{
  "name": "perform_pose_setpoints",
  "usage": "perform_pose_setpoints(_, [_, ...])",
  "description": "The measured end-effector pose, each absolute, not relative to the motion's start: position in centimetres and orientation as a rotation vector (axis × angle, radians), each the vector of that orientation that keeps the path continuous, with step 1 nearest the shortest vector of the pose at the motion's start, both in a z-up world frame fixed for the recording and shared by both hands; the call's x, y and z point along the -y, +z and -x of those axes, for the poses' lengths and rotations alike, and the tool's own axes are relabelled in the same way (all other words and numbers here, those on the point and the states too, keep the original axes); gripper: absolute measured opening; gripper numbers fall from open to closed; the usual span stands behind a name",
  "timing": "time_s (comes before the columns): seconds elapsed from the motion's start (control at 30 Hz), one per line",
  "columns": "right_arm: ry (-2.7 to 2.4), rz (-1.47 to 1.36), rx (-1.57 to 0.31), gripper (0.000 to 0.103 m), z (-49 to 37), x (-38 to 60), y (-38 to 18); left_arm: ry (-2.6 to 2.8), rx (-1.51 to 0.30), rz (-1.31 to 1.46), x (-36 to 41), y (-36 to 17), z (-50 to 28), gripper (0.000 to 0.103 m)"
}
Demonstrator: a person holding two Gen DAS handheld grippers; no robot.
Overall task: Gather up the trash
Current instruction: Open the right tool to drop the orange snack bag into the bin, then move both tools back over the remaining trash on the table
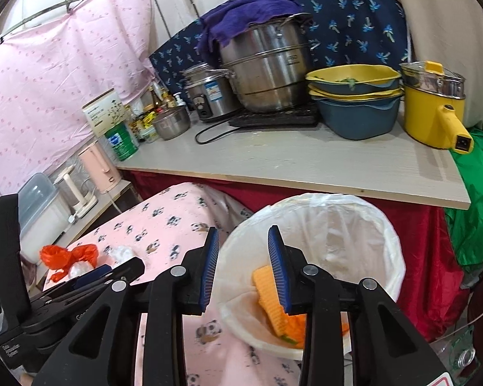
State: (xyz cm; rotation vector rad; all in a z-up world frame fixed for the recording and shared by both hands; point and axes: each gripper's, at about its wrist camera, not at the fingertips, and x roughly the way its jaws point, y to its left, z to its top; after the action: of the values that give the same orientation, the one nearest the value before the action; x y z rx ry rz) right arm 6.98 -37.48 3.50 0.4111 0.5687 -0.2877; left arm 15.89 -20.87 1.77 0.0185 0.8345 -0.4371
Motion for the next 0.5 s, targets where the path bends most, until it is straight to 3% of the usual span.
perform_pose_setpoints(0.5, [-0.123,-0.331,-0.621,0.032,-10.2,27.1,3.8,-0.215,-0.827,0.04,8.4,2.2,-17.8,0.063])
